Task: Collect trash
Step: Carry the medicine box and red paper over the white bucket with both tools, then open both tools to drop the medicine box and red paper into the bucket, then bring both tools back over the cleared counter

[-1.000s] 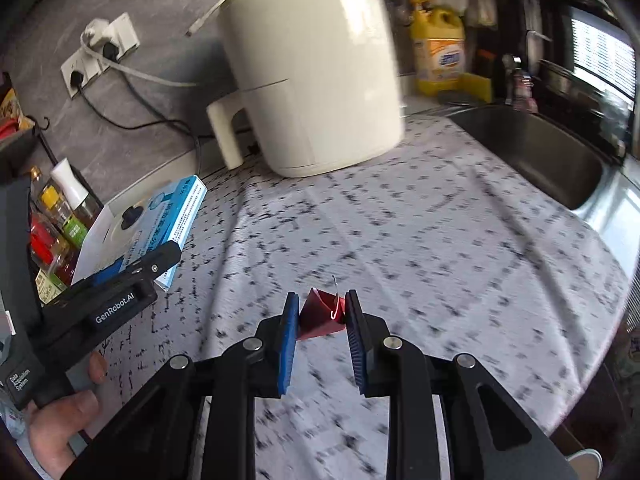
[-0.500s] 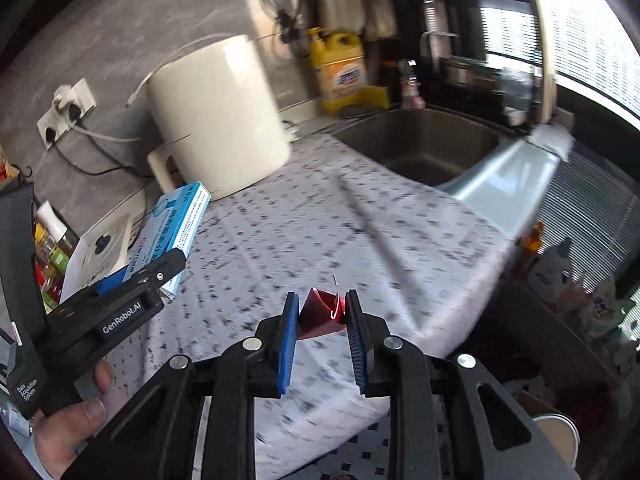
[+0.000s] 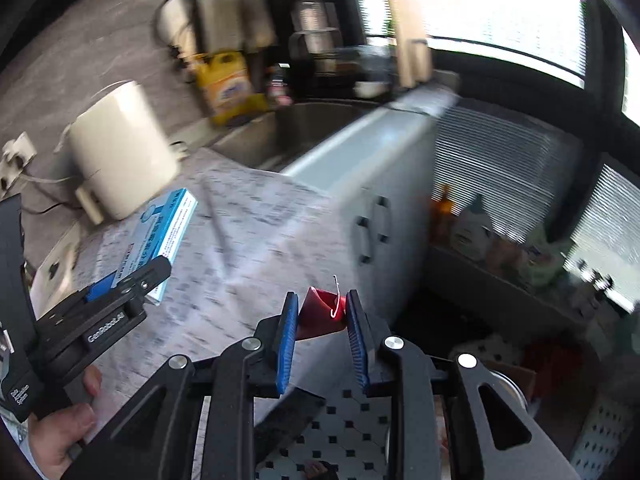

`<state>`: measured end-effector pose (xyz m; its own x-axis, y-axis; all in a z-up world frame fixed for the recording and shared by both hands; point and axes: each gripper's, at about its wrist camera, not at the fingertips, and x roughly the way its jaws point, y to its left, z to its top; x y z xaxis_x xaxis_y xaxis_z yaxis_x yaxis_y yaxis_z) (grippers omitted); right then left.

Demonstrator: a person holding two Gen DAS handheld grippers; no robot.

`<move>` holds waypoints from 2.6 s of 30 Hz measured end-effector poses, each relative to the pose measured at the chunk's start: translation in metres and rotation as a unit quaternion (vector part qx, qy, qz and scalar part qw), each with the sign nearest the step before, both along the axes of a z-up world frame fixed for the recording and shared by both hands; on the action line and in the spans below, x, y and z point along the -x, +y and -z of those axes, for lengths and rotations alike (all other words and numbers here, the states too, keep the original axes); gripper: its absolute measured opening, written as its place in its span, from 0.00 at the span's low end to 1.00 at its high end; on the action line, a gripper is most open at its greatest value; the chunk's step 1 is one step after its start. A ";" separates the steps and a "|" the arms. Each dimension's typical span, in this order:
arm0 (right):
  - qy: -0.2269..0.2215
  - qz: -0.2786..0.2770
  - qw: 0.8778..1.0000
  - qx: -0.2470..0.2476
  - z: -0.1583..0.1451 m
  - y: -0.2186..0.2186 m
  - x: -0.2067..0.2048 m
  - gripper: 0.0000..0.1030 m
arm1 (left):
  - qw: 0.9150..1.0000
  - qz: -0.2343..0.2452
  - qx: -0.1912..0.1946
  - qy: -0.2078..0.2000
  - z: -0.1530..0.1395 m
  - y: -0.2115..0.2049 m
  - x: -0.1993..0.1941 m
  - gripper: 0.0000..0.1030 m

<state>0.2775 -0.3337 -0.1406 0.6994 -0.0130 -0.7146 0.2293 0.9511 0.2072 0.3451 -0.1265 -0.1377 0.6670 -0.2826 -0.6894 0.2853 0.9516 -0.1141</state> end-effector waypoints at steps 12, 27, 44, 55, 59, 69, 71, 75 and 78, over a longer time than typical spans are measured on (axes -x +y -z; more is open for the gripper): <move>0.049 0.101 0.994 -0.010 0.038 -0.094 0.067 0.68 | 0.995 0.092 -0.019 0.039 0.041 -0.106 0.039 0.62; 0.072 0.138 0.988 -0.022 0.064 -0.167 0.133 0.71 | 0.981 0.163 -0.050 0.092 0.095 -0.202 0.097 0.62; 0.123 0.170 0.977 -0.047 0.115 -0.192 0.178 0.71 | 0.960 0.212 -0.057 0.176 0.155 -0.229 0.141 0.78; 0.093 0.153 0.983 -0.037 0.085 -0.175 0.155 0.72 | 0.974 0.178 -0.045 0.130 0.106 -0.195 0.112 0.85; 0.075 0.140 0.987 -0.033 0.067 -0.158 0.139 0.79 | 0.979 0.164 -0.041 0.115 0.089 -0.173 0.098 0.88; 0.036 0.113 0.993 -0.022 0.026 -0.107 0.098 0.92 | 0.990 0.116 -0.018 0.075 0.040 -0.100 0.062 0.94; 0.029 0.106 0.994 -0.020 0.017 -0.094 0.090 0.92 | 0.992 0.106 -0.012 0.069 0.031 -0.083 0.055 0.94; 0.016 0.092 0.996 -0.014 0.004 -0.067 0.074 0.92 | 0.994 0.088 0.000 0.059 0.015 -0.049 0.043 0.94; 0.005 0.078 0.997 -0.011 -0.007 -0.042 0.059 0.92 | 0.996 0.070 0.005 0.053 0.005 -0.022 0.033 0.94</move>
<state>0.2180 -0.3757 -0.1338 0.6823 -0.1050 -0.7235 0.3769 0.8985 0.2250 0.3119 -0.1482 -0.1429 0.5449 -0.3745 -0.7502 0.4005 0.9023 -0.1596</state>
